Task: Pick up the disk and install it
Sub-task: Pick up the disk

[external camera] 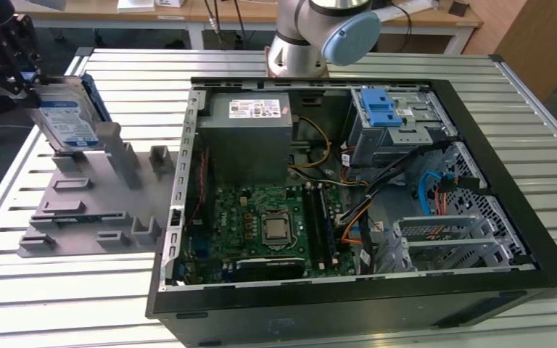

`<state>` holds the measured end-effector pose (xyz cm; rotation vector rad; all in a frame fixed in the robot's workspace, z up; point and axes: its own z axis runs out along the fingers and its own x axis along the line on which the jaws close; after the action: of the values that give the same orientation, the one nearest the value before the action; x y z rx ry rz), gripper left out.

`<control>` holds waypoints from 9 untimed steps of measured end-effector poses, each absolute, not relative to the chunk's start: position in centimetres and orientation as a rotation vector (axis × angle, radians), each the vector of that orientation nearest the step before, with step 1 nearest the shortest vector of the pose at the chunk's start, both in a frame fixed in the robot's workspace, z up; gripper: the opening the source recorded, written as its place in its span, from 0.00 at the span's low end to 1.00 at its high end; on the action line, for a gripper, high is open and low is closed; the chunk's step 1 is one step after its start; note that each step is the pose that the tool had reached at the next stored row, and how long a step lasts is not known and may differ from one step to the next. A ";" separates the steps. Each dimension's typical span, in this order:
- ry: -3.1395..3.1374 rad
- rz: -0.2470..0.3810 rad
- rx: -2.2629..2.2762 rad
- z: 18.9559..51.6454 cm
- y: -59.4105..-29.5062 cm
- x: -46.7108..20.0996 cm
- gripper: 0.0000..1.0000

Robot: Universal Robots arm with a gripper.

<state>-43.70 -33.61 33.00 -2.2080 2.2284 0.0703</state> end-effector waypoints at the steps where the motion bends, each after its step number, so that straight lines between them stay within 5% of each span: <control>1: 2.228 0.070 -2.208 33.0 -33.6 -43.7 0.36; 9: 2.228 0.069 -2.208 33.8 -33.6 -43.7 0.36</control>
<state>-43.70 -33.61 33.77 -2.2077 2.2279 0.0692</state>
